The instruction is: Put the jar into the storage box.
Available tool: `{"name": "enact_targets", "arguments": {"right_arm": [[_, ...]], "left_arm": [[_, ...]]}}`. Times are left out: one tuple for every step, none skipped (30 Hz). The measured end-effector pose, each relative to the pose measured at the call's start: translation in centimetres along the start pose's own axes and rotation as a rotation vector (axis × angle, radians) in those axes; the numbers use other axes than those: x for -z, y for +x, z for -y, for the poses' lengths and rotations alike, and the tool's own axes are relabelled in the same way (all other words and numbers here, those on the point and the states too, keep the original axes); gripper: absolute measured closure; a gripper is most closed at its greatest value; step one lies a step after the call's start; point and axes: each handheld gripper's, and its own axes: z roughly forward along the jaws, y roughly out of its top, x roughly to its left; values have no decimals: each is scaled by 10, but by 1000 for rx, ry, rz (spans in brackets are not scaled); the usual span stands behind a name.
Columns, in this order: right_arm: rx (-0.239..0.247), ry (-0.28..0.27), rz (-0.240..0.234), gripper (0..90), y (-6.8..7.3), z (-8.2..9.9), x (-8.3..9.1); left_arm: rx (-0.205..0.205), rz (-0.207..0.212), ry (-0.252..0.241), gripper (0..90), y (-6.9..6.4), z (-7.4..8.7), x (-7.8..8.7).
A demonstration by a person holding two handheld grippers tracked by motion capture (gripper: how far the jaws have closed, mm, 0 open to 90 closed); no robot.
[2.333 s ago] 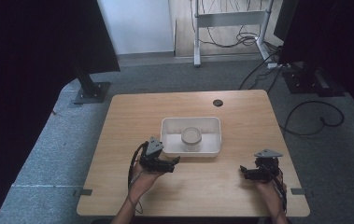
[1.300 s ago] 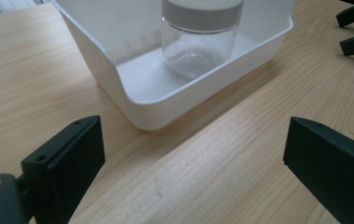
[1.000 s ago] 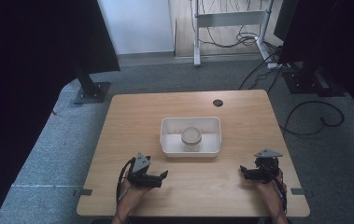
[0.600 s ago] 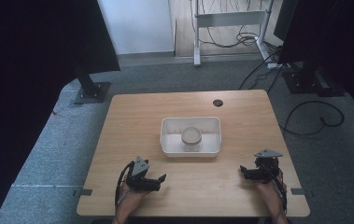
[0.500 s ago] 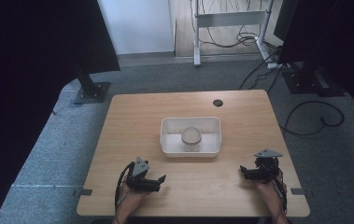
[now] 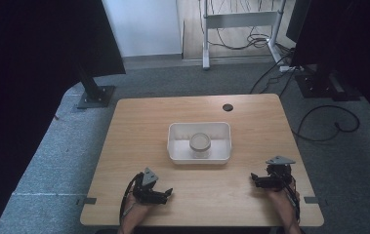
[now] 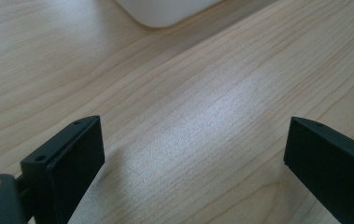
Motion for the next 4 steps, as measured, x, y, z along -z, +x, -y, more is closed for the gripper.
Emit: {"name": "enact_targets", "arguments": {"right_arm": [[0,0,0,37,0,0,0],[0,0,0,37,0,0,0],[1,0,0,37,0,0,0],[0,0,0,37,0,0,0]], "left_arm": [[-3,-2,6,50,0,0,-1],[-3,-4,11,50,0,0,-1],[-1,-4,17,50,0,1,-2],[-1,-6,20,50,0,1,-2]]}}
